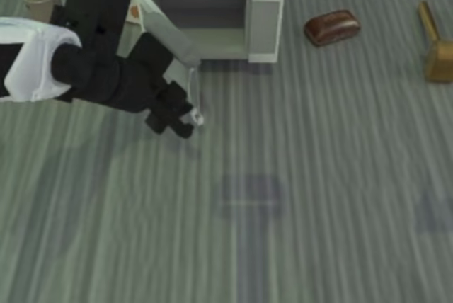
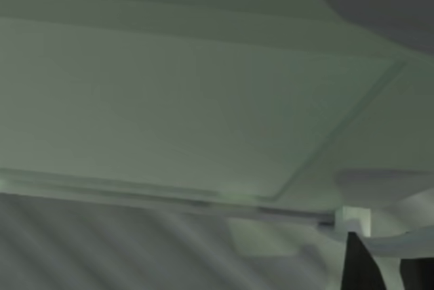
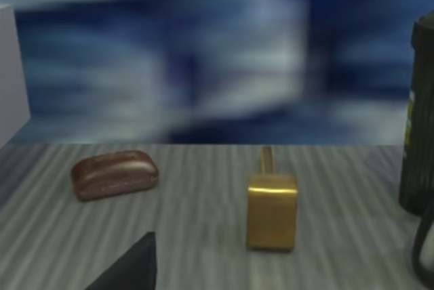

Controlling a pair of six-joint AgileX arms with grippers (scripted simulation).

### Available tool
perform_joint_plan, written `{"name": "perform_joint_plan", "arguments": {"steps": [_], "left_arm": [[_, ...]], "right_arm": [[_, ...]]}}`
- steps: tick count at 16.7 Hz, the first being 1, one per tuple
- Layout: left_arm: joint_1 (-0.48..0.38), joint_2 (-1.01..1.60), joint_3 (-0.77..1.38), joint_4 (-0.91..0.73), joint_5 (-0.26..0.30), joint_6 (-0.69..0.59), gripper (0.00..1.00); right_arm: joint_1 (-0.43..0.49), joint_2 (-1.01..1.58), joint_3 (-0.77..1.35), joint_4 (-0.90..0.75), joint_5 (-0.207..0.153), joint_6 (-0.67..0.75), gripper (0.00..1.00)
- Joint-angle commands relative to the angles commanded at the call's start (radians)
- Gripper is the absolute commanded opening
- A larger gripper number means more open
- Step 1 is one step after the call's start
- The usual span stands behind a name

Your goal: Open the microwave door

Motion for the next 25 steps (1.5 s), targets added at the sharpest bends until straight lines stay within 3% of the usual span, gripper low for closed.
{"name": "perform_joint_plan", "arguments": {"steps": [13, 25], "left_arm": [[0.035, -0.003, 0.002, -0.038, 0.054, 0.084, 0.0], [0.035, -0.003, 0.002, -0.039, 0.055, 0.086, 0.0]], "right_arm": [[0.0, 0.0, 0.0, 0.0, 0.0, 0.0, 1.0], [0.0, 0.0, 0.0, 0.0, 0.0, 0.0, 1.0]]}}
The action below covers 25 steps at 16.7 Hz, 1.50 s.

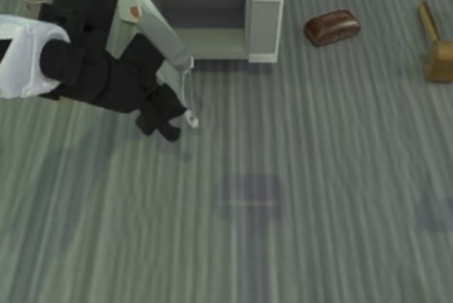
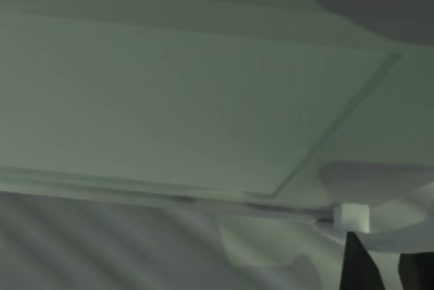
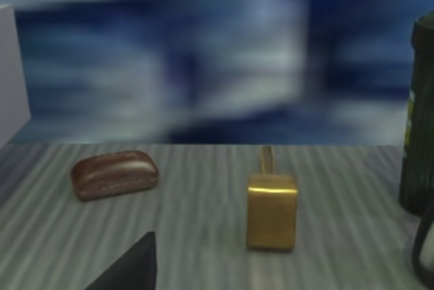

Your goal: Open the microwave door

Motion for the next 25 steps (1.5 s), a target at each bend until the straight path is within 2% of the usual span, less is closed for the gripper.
{"name": "perform_joint_plan", "arguments": {"steps": [13, 22, 25], "left_arm": [[0.0, 0.0, 0.0, 0.0, 0.0, 0.0, 0.0], [0.034, 0.002, 0.009, -0.044, 0.05, 0.086, 0.0], [0.035, 0.003, 0.009, -0.045, 0.051, 0.088, 0.0]], "right_arm": [[0.0, 0.0, 0.0, 0.0, 0.0, 0.0, 1.0], [0.0, 0.0, 0.0, 0.0, 0.0, 0.0, 1.0], [0.0, 0.0, 0.0, 0.0, 0.0, 0.0, 1.0]]}}
